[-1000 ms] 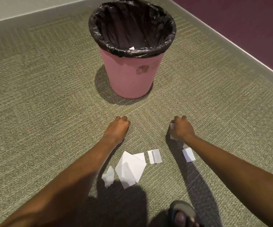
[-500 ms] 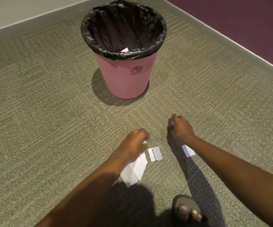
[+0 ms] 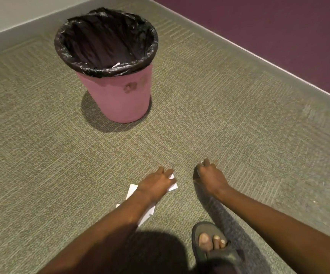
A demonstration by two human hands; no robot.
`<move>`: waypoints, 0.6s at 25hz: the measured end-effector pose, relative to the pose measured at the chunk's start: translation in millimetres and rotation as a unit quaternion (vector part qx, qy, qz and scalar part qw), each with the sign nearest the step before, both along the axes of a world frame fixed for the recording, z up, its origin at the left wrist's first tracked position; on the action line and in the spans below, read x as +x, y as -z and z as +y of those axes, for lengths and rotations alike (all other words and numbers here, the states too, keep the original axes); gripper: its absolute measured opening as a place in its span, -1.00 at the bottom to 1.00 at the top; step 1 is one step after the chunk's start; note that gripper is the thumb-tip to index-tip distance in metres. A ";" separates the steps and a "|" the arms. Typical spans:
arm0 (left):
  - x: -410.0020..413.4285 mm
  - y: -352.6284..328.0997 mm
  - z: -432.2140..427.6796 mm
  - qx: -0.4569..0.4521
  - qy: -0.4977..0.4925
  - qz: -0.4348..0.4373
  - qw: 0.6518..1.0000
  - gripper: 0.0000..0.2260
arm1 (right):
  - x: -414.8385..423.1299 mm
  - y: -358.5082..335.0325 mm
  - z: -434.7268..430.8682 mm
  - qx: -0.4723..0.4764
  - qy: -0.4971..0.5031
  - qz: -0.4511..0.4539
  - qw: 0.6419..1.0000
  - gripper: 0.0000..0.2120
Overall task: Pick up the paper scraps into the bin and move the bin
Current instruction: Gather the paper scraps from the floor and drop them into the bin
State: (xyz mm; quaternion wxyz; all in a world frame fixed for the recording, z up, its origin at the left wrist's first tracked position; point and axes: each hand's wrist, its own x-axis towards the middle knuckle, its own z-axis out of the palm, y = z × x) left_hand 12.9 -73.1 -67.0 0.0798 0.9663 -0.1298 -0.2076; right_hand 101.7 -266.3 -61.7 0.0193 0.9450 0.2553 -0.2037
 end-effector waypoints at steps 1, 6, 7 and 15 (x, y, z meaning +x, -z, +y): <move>0.5 0.4 -2.0 0.006 0.007 -0.008 1.000 -0.48 | -3.7 0.8 0.3 0.007 -0.003 -0.009 1.000 -0.76; 10.6 1.4 -16.6 0.034 0.033 -0.026 0.999 -0.67 | -4.5 -3.6 5.8 0.022 -0.020 -0.025 0.999 -0.82; 12.3 1.7 -18.5 0.037 0.034 -0.027 0.998 -0.70 | -3.2 -4.2 5.7 0.017 -0.022 -0.026 0.999 -0.81; 30.4 -47.3 23.2 -0.232 -0.237 -0.128 0.935 -0.83 | 40.0 -57.4 37.7 0.195 0.050 0.048 0.978 -0.72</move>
